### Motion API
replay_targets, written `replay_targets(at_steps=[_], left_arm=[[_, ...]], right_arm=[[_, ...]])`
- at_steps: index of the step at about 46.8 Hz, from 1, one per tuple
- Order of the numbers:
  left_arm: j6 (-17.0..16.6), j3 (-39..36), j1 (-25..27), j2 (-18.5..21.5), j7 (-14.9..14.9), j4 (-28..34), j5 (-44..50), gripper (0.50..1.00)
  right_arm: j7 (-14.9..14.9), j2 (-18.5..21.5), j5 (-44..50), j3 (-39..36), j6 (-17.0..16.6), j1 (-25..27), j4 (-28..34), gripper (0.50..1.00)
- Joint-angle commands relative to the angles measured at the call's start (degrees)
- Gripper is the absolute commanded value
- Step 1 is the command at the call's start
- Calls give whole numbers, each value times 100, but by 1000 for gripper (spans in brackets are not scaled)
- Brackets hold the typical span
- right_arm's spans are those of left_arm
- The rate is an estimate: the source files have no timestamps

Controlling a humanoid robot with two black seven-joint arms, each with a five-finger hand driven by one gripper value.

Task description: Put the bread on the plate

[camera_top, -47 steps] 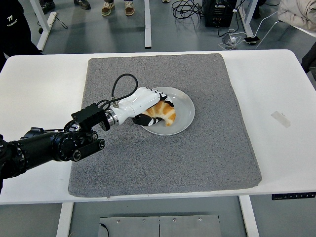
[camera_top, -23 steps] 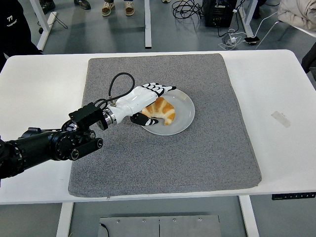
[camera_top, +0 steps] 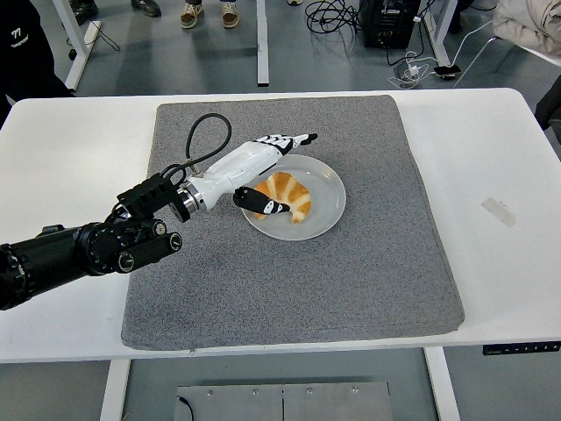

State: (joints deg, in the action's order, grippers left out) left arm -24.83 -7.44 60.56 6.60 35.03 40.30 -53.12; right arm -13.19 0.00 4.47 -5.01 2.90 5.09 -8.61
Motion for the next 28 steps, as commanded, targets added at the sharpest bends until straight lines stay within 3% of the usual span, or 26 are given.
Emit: replay_targets(at_steps=[1,13,28], left_arm=[[206,269,17,35,-3,21,188,958],[927,1306,105,307,-3,30,1093,951],[954,2036,17,246,-3,-22,2894,952]], right_arm=[[1,0,1,0,0,0,0,1000],[1,0,1,0,0,0,0,1000],[1,0,1,0,0,0,0,1000]])
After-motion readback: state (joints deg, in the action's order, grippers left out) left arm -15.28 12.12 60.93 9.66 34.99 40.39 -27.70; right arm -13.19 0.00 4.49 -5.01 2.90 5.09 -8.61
